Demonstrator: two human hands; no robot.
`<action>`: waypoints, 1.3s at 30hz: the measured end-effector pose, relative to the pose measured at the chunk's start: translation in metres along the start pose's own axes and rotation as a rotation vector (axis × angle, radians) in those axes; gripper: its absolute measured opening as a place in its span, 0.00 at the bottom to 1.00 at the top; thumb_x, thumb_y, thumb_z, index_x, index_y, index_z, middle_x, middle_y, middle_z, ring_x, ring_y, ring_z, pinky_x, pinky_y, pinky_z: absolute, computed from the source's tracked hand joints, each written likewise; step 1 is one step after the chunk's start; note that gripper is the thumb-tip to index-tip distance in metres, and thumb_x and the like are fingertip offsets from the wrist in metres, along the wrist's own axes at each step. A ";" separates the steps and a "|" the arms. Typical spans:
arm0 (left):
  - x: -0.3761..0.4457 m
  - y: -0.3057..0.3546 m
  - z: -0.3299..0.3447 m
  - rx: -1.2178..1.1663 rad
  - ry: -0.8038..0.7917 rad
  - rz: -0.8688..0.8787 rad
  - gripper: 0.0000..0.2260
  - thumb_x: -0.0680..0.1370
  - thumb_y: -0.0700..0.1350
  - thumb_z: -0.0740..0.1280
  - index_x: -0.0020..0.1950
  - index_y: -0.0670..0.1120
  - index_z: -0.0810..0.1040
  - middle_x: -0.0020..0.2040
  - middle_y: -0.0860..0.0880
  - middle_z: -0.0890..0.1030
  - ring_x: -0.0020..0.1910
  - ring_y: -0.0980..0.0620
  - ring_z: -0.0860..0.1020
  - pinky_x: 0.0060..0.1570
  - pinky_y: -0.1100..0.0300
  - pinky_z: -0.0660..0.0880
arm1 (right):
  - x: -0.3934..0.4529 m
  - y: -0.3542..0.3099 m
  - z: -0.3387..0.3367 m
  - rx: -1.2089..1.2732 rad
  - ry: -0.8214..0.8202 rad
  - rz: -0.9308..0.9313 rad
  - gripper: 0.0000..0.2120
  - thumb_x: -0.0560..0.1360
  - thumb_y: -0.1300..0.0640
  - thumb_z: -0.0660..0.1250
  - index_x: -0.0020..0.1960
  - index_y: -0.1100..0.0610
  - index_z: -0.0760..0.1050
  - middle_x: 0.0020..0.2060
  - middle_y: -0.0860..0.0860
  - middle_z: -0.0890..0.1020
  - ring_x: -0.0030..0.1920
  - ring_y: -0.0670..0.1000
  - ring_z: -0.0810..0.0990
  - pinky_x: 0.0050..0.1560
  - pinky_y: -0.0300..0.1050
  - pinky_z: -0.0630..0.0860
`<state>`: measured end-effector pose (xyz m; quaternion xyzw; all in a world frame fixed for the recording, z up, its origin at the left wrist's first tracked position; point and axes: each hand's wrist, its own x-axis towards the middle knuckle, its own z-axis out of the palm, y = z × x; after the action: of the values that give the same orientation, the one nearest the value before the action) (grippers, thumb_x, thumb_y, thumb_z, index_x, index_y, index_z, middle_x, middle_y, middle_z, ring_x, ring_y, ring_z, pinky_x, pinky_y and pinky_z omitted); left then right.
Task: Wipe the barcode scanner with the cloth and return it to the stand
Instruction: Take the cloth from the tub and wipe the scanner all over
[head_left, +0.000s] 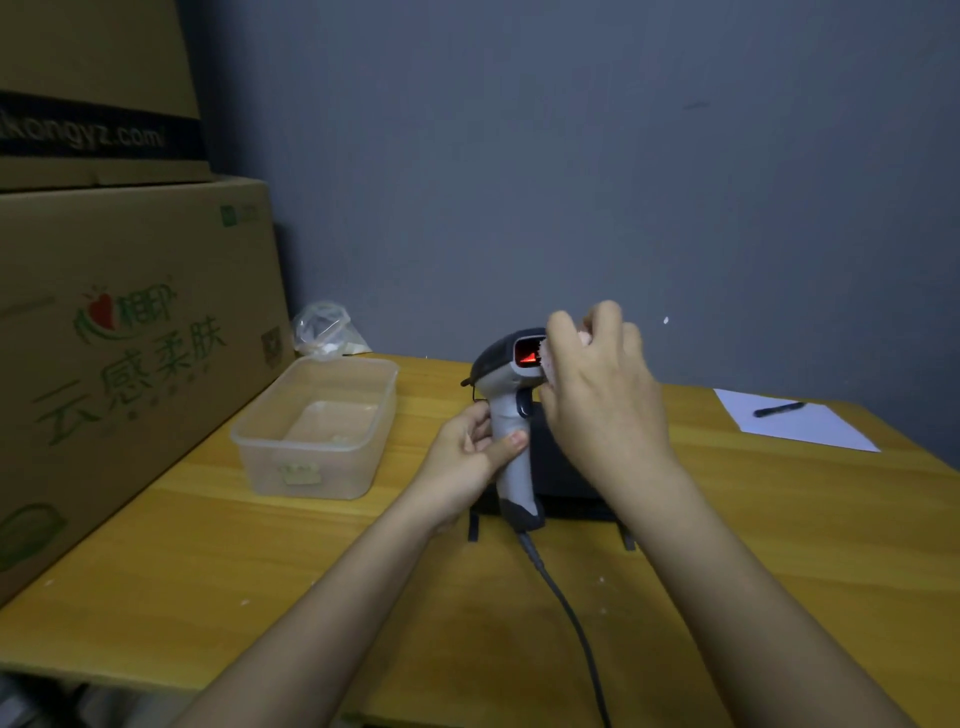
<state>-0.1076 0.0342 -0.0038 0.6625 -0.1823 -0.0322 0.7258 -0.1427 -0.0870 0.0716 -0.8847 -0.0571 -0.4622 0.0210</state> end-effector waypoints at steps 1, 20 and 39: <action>0.000 0.000 -0.001 0.007 0.002 0.002 0.16 0.76 0.39 0.66 0.64 0.44 0.72 0.59 0.46 0.80 0.56 0.53 0.79 0.55 0.58 0.76 | -0.001 0.003 -0.004 0.050 -0.059 -0.050 0.09 0.69 0.67 0.66 0.44 0.60 0.67 0.43 0.59 0.70 0.38 0.55 0.65 0.30 0.45 0.64; 0.003 0.004 -0.005 0.070 0.052 -0.002 0.14 0.76 0.38 0.66 0.60 0.48 0.71 0.54 0.54 0.78 0.54 0.56 0.78 0.56 0.57 0.76 | -0.001 0.033 0.007 0.021 -0.042 -0.266 0.07 0.68 0.71 0.69 0.41 0.61 0.75 0.40 0.56 0.80 0.41 0.59 0.76 0.33 0.46 0.69; 0.009 0.002 -0.003 0.008 0.098 -0.065 0.10 0.78 0.39 0.64 0.58 0.47 0.73 0.54 0.50 0.79 0.52 0.56 0.78 0.48 0.61 0.77 | 0.010 0.018 0.013 0.666 -0.046 -0.186 0.12 0.68 0.71 0.66 0.50 0.60 0.75 0.50 0.53 0.81 0.50 0.55 0.77 0.50 0.44 0.73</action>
<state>-0.0982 0.0348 -0.0001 0.6717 -0.1252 -0.0227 0.7298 -0.1246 -0.1027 0.0726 -0.8304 -0.2857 -0.3981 0.2651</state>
